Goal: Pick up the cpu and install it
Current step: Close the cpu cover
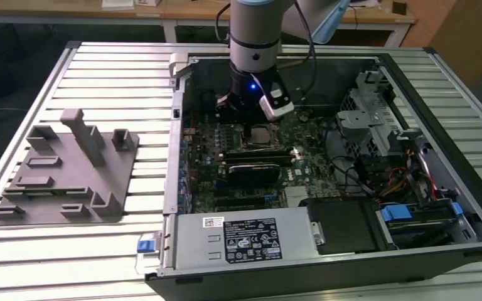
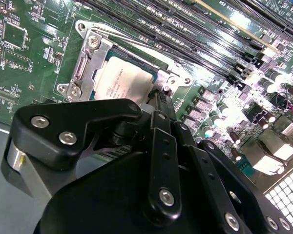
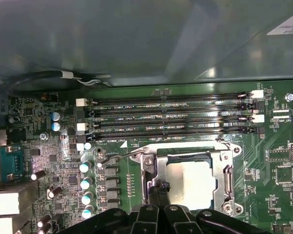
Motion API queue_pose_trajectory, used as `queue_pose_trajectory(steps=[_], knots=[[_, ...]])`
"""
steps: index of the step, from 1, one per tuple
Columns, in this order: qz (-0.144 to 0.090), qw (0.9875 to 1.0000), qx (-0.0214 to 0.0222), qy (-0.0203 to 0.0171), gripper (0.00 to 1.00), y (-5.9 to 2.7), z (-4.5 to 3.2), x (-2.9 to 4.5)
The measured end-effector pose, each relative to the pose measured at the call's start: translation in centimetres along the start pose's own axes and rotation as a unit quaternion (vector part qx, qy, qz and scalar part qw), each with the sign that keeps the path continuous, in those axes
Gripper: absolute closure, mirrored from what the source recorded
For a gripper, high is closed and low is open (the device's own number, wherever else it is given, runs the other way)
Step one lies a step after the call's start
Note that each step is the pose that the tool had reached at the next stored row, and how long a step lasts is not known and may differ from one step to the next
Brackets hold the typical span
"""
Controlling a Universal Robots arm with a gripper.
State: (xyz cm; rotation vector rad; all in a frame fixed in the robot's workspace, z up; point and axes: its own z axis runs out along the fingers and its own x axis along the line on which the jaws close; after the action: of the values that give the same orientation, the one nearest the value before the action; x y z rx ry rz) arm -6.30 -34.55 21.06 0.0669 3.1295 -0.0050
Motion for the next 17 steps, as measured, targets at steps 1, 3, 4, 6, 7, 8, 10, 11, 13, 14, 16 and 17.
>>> queue_pose_trajectory(steps=[1, 3, 4, 6, 7, 8, 10, 11, 13, 14, 16, 17], knots=[[0.000, 1.0000, 0.0000, 0.0000, 0.89, 0.00, 0.02, 0.01], [0.000, 1.0000, 0.0000, 0.0000, 0.89, 0.00, 0.06, 0.03], [0.000, 1.0000, 0.0000, 0.0000, 0.89, 0.00, 0.08, 0.04], [0.000, 1.0000, 0.0000, 0.0000, 0.89, 0.00, 0.13, 0.05], [0.000, 1.0000, 0.0000, 0.0000, 0.89, 0.00, 0.15, 0.06], [0.000, 1.0000, 0.0000, 0.0000, 0.89, 0.00, 0.17, 0.07], [0.000, 1.0000, -0.0001, 0.0000, 0.89, 0.00, 0.24, 0.08], [0.000, 1.0000, 0.0000, 0.0000, 0.89, 0.00, 0.28, 0.08], [0.000, 1.0000, 0.0000, 0.0000, 0.89, 0.00, 0.36, 0.09], [0.000, 1.0000, 0.0000, 0.0000, 0.89, 0.00, 0.40, 0.10], [0.000, 1.0000, 0.0001, 0.0000, 0.89, -0.01, 0.44, 0.10], [0.000, 1.0000, 0.0001, 0.0001, 0.89, -0.01, 0.45, 0.10]])
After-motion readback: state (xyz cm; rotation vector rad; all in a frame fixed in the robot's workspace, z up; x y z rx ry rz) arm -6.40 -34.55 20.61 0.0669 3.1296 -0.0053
